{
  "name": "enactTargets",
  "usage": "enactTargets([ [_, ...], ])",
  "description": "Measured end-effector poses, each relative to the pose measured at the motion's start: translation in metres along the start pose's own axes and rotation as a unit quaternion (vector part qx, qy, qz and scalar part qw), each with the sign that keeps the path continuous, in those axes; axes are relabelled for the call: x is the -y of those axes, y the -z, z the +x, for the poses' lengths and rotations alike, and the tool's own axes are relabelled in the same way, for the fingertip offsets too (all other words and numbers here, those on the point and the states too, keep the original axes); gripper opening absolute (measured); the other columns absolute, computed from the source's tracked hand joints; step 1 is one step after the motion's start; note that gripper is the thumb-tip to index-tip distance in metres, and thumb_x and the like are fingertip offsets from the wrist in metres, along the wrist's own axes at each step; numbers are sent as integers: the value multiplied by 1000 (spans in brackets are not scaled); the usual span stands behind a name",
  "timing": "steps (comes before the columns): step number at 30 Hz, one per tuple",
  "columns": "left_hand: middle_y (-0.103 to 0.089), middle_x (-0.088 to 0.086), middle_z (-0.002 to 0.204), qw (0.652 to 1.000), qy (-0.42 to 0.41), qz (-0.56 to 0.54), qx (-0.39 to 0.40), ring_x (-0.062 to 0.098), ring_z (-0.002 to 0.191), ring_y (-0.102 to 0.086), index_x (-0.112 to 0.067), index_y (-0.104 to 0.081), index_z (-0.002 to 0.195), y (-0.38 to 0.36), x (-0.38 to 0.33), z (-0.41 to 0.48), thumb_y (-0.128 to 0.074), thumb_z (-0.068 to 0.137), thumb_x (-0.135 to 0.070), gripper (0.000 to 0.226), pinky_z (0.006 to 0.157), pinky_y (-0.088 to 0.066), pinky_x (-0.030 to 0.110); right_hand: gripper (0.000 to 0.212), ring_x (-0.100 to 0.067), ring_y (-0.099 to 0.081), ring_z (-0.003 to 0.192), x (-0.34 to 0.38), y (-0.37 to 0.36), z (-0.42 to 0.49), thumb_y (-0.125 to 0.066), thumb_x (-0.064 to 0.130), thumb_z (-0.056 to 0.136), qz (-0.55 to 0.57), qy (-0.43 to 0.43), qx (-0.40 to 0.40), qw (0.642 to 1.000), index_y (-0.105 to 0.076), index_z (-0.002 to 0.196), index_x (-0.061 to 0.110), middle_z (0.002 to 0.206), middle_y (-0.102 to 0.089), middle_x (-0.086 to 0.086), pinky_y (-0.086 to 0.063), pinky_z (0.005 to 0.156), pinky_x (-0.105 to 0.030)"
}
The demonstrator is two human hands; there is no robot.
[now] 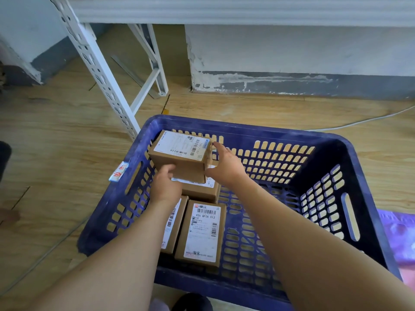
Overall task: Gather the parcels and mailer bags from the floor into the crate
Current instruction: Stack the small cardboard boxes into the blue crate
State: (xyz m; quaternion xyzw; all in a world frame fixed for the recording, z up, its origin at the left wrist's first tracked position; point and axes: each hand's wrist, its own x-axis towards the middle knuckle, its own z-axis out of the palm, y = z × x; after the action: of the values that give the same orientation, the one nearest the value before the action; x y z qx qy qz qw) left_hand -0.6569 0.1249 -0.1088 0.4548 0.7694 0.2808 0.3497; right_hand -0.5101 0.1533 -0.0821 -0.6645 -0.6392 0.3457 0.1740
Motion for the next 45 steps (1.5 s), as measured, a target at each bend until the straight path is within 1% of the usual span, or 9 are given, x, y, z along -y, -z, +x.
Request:
enactTargets([
  [4,-55,6,129,1000,7,-23,-17,26,114,-53,-18,-52,129,1,2,5,-42,87,5,49,94,-48,42,84,-27,-44,127,-1,-2,5,-70,18,79,34,-29,13,999,-20,147,20,142,-43,-8,-44,94,-36],
  [9,-51,6,135,995,54,-67,-55,26,123,-48,-17,-40,138,5,5,17,-47,87,3,55,97,-44,40,85,-25,-51,119,6,-11,10,-70,16,78,86,-41,18,995,-21,147,17,135,-51,-5,-48,93,-37],
  [14,-46,4,143,990,86,-113,-13,27,128,-45,-21,-32,144,9,13,26,-46,88,3,63,104,-43,46,81,-25,-57,113,6,-18,17,-70,18,80,87,-52,6,995,-22,146,17,131,-55,-7,-53,88,-39],
  [23,-46,7,142,988,99,-115,22,28,125,-49,-18,-41,139,17,15,30,-45,89,5,56,100,-47,44,90,-26,-58,112,-1,-25,24,-70,12,78,65,-61,-7,996,-15,149,23,131,-55,-7,-54,86,-39],
  [28,-50,8,133,996,74,-32,36,29,119,-48,-25,-61,117,17,12,26,-50,85,-5,39,98,-48,44,89,-26,-59,109,-7,-18,21,-65,4,81,35,-76,4,996,-12,150,25,130,-55,-10,-49,71,-31],
  [32,-49,0,112,996,44,39,73,21,101,-46,-19,-60,118,13,0,14,-46,93,-7,31,79,-37,20,81,-26,-58,112,-14,-5,11,-63,1,80,40,-88,13,995,-23,148,23,138,-50,-9,-55,83,-35],
  [34,-49,-1,111,993,8,85,82,20,98,-44,-17,-61,115,11,-8,6,-46,94,-9,27,78,-29,23,71,-24,-60,108,-18,6,5,-62,2,80,39,-87,21,995,-36,143,22,137,-52,-8,-55,81,-33],
  [39,-64,0,112,974,-82,178,115,21,102,-58,-28,-61,93,1,-30,-6,-51,90,-14,17,91,-49,35,45,-19,-61,96,-26,37,-19,-63,6,82,25,-92,20,995,-57,125,18,116,-63,-6,-52,74,-26],
  [45,-63,-1,114,952,-175,212,136,18,100,-58,-22,-63,110,-22,-66,-32,-50,93,-16,22,83,-51,34,37,-20,-60,98,-44,74,-56,-60,7,85,24,-106,-12,994,-60,121,16,123,-61,-7,-46,73,-26],
])
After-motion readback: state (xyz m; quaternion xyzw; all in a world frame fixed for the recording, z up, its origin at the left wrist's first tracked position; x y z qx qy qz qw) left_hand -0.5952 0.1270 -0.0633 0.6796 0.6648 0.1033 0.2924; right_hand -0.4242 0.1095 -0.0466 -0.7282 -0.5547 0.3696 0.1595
